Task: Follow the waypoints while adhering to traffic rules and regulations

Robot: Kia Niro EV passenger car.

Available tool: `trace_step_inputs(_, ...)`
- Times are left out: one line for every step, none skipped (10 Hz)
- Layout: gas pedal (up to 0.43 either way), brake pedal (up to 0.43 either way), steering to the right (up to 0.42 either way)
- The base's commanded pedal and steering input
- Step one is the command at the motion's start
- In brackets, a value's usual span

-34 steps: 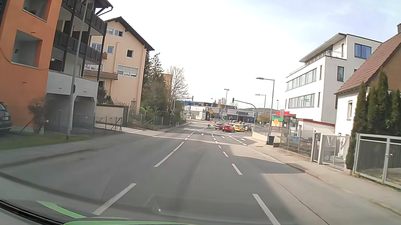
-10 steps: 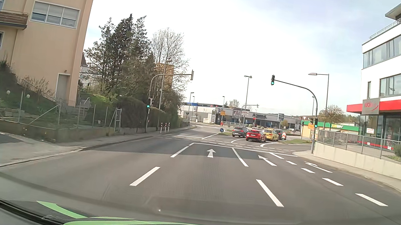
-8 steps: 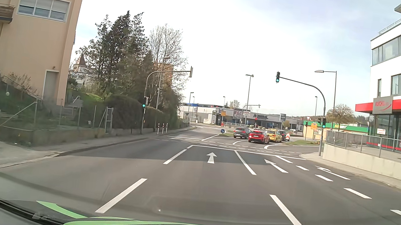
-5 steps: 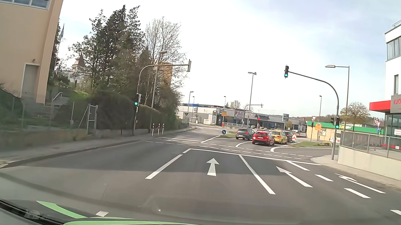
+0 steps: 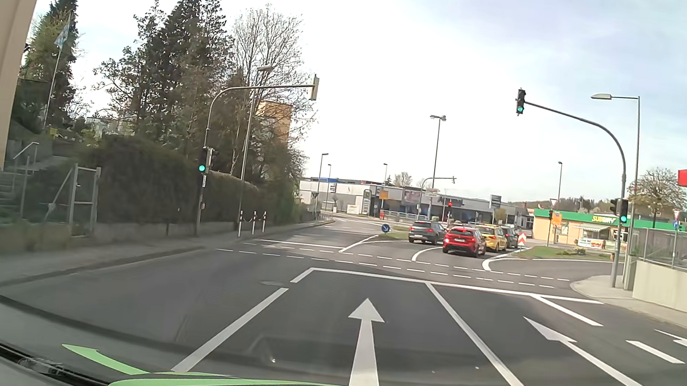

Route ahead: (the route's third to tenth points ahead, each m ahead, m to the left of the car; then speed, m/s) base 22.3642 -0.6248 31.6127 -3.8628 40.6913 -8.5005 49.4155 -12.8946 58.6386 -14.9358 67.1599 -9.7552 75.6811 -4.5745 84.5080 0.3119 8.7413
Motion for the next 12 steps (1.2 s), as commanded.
trace_step_inputs(0.000, 0.238, 0.009)
trace_step_inputs(0.000, 0.238, 0.010)
trace_step_inputs(0.000, 0.244, 0.010)
trace_step_inputs(0.000, 0.244, 0.010)
trace_step_inputs(0.000, 0.244, 0.010)
trace_step_inputs(0.000, 0.244, 0.010)
trace_step_inputs(0.000, 0.250, 0.011)
trace_step_inputs(0.000, 0.250, 0.015)
trace_step_inputs(0.000, 0.250, 0.015)
trace_step_inputs(0.000, 0.250, 0.015)
trace_step_inputs(0.000, 0.256, 0.016)
trace_step_inputs(0.000, 0.256, 0.019)
